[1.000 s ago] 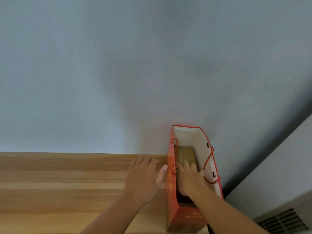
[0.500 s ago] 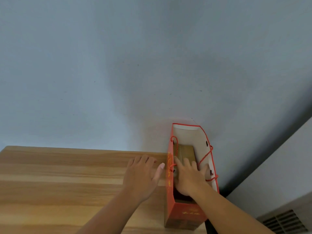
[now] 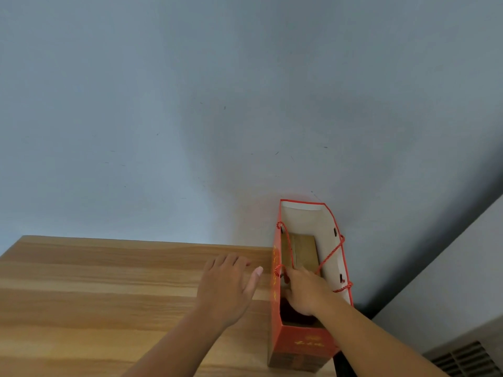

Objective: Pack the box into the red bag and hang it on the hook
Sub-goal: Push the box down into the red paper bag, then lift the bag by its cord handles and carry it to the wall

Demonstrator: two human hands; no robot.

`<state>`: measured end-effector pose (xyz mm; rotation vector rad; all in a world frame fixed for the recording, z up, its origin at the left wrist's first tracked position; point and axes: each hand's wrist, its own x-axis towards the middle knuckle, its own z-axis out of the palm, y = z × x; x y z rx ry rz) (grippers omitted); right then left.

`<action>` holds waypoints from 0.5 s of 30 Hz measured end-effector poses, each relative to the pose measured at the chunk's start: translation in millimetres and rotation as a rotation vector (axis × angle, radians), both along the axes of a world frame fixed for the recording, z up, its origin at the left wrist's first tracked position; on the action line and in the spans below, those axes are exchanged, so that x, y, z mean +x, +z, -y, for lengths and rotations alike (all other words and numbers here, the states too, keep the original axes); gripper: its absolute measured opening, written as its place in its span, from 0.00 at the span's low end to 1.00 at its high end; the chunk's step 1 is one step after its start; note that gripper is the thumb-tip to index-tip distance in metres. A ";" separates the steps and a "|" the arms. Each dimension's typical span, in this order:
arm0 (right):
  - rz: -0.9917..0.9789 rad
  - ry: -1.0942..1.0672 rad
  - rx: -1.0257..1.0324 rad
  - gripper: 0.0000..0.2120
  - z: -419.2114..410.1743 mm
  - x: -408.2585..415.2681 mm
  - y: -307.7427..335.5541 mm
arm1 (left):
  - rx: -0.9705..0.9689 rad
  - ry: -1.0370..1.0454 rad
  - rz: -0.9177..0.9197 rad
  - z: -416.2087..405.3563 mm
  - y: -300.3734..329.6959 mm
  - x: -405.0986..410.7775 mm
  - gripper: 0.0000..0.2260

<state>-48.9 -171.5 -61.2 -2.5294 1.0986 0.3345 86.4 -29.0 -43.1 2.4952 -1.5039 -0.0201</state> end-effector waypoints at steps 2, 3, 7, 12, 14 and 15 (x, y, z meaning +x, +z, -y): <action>0.017 -0.020 -0.032 0.11 1.1 -0.2 7.8 | 0.010 -0.010 -0.002 2.1 1.0 -2.1 0.26; 0.026 -0.031 -0.047 0.09 1.7 0.6 15.3 | 0.012 -0.016 -0.005 4.0 1.7 -3.5 0.25; 0.040 -0.019 -0.139 0.07 5.2 6.1 67.8 | -0.031 -0.057 0.022 14.5 13.6 -12.7 0.25; 0.115 0.041 -0.304 0.11 4.8 11.7 156.6 | -0.158 -0.115 0.051 36.4 50.3 -32.2 0.30; 0.153 0.027 -0.367 0.11 1.3 14.3 177.8 | -0.217 -0.142 0.027 47.0 66.3 -39.7 0.31; 0.167 0.008 -0.389 0.10 -0.4 15.2 184.5 | -0.237 -0.152 0.011 51.7 73.9 -43.8 0.32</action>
